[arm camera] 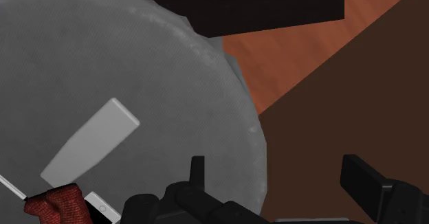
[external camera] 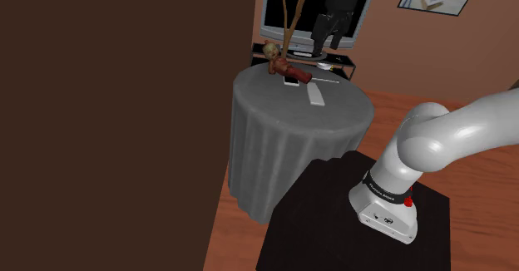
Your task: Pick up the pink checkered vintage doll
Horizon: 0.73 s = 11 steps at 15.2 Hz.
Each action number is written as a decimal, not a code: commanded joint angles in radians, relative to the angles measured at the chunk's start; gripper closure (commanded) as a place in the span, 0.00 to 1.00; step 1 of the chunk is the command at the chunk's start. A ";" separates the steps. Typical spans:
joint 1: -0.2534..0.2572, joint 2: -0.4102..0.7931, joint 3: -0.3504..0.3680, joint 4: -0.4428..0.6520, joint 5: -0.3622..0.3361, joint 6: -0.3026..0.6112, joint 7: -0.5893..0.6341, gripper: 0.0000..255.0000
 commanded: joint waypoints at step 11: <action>-0.076 0.263 -0.025 0.021 -0.139 0.266 0.000 0.00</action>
